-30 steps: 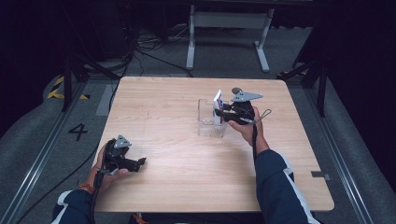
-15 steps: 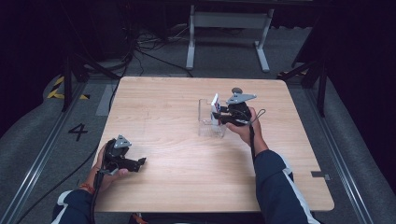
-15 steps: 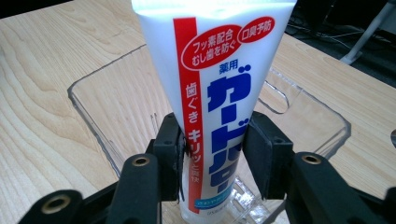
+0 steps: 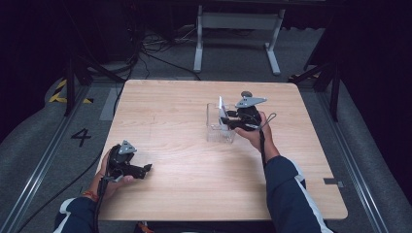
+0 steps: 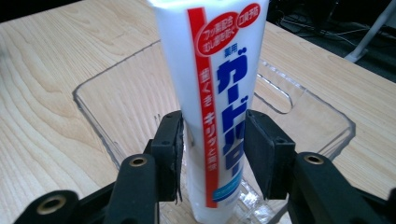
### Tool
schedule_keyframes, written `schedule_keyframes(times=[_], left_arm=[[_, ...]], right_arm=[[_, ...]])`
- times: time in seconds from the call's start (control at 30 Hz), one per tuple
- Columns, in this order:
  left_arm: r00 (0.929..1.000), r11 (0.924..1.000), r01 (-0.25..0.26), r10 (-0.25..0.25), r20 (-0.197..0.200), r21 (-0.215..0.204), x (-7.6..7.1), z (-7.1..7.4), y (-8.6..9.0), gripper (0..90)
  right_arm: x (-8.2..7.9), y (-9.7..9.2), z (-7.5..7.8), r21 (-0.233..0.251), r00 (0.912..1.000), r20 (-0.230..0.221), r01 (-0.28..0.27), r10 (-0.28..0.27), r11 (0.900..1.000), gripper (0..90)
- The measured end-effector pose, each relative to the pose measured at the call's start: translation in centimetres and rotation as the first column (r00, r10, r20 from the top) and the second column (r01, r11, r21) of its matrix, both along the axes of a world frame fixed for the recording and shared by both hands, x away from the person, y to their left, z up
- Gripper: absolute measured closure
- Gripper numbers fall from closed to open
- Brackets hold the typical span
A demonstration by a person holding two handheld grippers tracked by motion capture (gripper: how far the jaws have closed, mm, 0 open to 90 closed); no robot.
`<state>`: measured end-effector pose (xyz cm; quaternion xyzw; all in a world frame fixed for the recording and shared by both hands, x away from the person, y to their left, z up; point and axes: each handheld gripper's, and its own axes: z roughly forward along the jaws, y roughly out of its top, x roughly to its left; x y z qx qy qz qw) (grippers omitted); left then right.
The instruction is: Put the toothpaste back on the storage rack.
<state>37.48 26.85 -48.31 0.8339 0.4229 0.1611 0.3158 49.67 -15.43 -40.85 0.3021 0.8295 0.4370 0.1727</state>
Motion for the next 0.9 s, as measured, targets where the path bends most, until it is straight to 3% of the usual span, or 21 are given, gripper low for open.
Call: schedule_keyframes(times=[0.5, 0.9], left_arm=[[1.0, 1.0, 0.0, 0.0, -0.002, 0.0, -0.01, 0.01, 0.0, 0.6], [1.0, 1.0, -0.005, 0.005, -0.002, -0.003, -0.04, 0.0, -0.02, 0.6]], right_arm=[[-0.32, -0.05, 0.28, 0.012, 1.0, -0.006, -0.006, 0.006, 0.9999, 56.3], [-0.94, -0.23, 0.82, -0.008, 0.9999, 0.006, -0.013, 0.013, 0.9999, 52.7]])
